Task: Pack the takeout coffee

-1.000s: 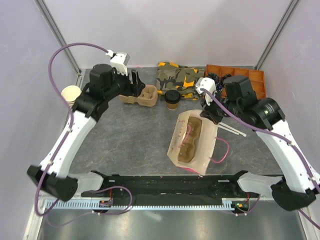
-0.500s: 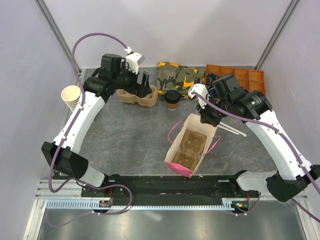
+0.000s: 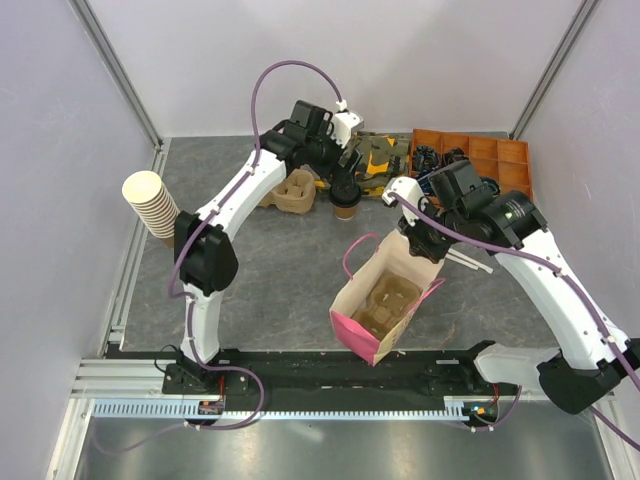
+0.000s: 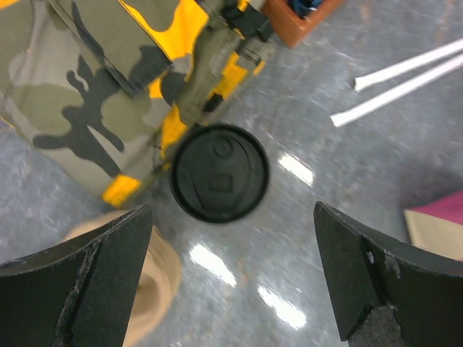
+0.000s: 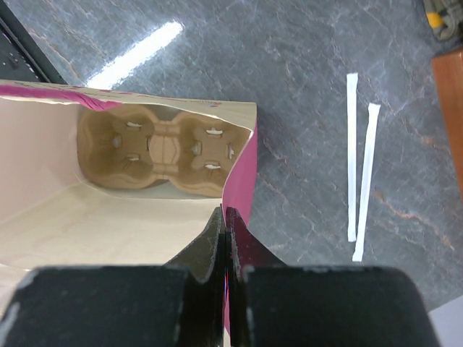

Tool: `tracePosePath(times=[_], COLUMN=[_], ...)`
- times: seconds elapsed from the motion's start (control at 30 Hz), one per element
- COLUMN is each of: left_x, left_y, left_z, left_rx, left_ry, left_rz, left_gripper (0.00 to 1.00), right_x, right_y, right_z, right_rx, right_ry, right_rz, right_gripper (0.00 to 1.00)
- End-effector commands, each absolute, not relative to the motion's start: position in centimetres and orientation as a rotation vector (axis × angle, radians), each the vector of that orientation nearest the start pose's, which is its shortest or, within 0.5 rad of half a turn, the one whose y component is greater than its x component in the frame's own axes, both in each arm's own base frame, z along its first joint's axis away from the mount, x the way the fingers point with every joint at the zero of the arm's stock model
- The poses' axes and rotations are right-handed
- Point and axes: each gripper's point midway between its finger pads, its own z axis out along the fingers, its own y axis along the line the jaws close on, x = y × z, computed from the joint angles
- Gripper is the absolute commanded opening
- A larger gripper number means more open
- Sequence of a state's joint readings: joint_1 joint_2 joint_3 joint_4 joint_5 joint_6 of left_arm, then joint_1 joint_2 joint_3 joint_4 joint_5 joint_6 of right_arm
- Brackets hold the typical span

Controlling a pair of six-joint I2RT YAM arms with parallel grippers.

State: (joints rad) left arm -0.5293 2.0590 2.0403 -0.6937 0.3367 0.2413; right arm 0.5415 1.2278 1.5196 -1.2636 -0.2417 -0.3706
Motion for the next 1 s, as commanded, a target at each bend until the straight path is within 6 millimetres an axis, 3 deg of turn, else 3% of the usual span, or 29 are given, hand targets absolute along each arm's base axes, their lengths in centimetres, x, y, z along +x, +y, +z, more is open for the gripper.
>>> tracePosePath(times=[0.0, 0.13, 0.43, 0.6, 0.97], left_x=[47.2, 47.9, 47.6, 47.6, 46.9], left_y=[-33.1, -34.0, -35.4, -35.0, -34.5], left_z=[24.0, 21.6, 18.7, 16.5, 14.0], left_rx=[1.066, 1.087, 1.106, 1.128, 1.144], left_ry=[1.912, 1.942, 1.992, 2.038, 2.104], left_rz=[-0.458, -0.472, -0.508, -0.483, -0.485], left_gripper=[1.00, 1.00, 1.00, 1.00, 1.00], right_x=[20.1, 19.9, 20.3, 20.8, 20.8], right_y=[14.7, 14.2, 13.6, 13.8, 14.1], right_z=[26.4, 26.3, 26.2, 26.4, 26.0], right_rx=[-1.142, -1.127, -1.133, -1.135, -1.149], right_ry=[2.269, 2.285, 2.310, 2.309, 2.325], right_rz=[0.340, 0.318, 0.265, 0.262, 0.280], right_gripper=[0.00, 0.00, 0.00, 0.00, 0.00])
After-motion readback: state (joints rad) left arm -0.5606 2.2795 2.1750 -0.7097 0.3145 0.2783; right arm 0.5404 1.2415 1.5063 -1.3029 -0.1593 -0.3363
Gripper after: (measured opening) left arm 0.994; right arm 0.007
